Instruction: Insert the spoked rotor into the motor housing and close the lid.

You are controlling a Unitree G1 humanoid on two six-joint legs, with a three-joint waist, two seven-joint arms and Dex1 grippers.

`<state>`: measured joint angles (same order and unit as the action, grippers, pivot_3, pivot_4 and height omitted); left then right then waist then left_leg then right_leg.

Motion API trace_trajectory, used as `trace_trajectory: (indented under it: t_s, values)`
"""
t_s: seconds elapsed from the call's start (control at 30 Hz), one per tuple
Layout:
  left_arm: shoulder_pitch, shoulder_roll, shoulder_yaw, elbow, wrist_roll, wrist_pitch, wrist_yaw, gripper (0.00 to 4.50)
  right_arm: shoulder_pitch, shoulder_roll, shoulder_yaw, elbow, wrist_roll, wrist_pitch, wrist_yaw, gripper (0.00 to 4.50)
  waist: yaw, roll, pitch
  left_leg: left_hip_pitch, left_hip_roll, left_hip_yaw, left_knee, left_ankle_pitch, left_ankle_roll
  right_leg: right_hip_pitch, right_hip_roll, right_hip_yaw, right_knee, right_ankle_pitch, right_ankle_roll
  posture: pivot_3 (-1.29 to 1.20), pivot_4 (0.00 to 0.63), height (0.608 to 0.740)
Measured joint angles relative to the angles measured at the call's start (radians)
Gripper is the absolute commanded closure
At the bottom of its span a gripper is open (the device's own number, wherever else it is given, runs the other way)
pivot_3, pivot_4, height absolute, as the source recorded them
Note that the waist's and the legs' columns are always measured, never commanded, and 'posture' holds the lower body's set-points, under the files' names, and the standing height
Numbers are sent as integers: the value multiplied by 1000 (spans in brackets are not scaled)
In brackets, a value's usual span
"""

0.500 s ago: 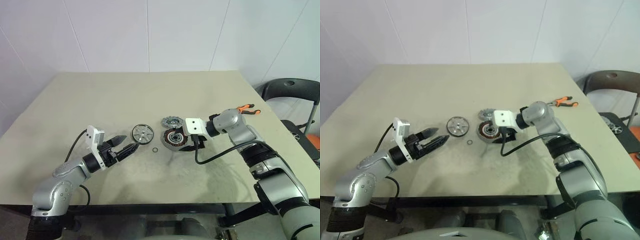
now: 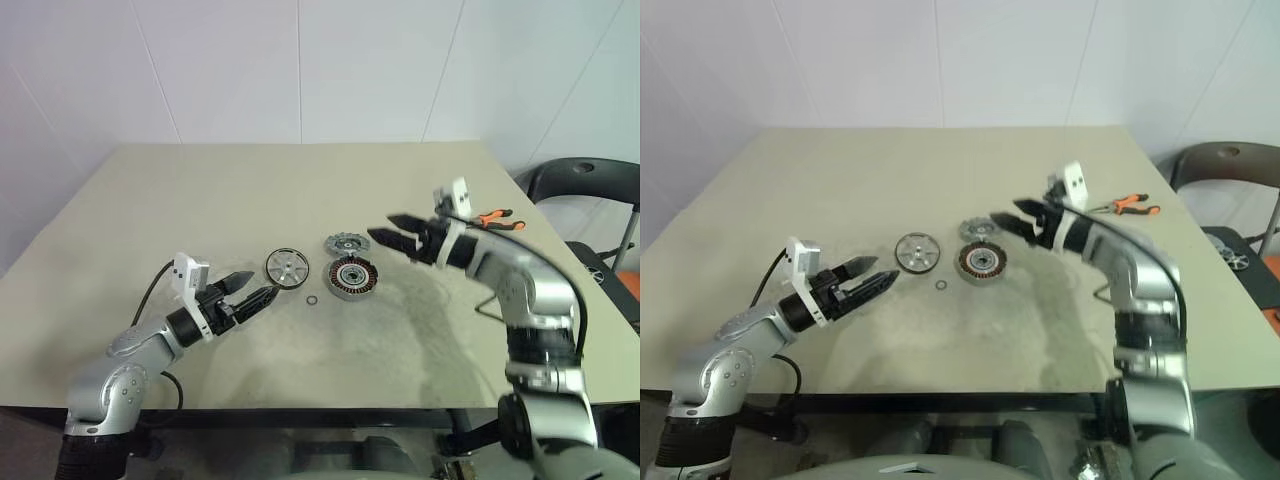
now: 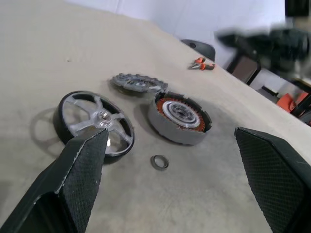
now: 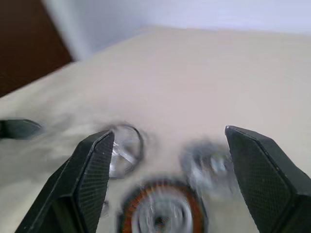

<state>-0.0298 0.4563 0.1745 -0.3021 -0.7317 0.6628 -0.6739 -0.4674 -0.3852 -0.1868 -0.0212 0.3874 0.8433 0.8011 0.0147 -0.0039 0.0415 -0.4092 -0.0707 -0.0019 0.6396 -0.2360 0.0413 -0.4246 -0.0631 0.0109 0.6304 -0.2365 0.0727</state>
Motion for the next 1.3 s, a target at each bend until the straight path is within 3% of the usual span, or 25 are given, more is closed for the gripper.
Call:
trace_trajectory:
  t_s: [0.2,0.67,0.87,1.03,1.13,1.3]
  values:
    - [-34,15,-5,48,2,-1,-47,83,103,-3,0,-242,93,82,-70,687,-10,3,0,2,0,1,0,0,0,0,0,0,0,0,0,0,0,740]
    - [-105,12,-26,147,44,-20,-88,83,108,-102,79,-239,95,-3,-83,687,-3,2,0,1,0,1,-1,0,0,0,-1,0,-2,0,0,0,0,740]
    - [-105,12,-25,147,44,-16,-83,83,110,-216,281,-220,-5,-148,53,687,-4,2,0,1,0,1,0,0,0,0,-1,0,-2,0,0,0,0,740]
    - [-104,9,-26,140,44,-14,-76,83,-58,-225,450,-1,-140,-360,192,687,-10,2,0,1,0,1,3,0,0,0,-1,-1,-1,0,0,0,0,740]
    - [-94,-5,-27,130,44,-14,-58,83,-181,-212,484,171,-201,-475,252,687,-7,1,-1,1,1,1,4,0,0,2,-1,-2,-1,0,0,0,0,740]
    - [-45,-26,-21,83,44,-19,-16,83,-341,-152,571,610,-332,-682,357,687,-4,0,-1,1,0,1,3,-1,1,2,-1,-2,-1,1,0,0,0,740]
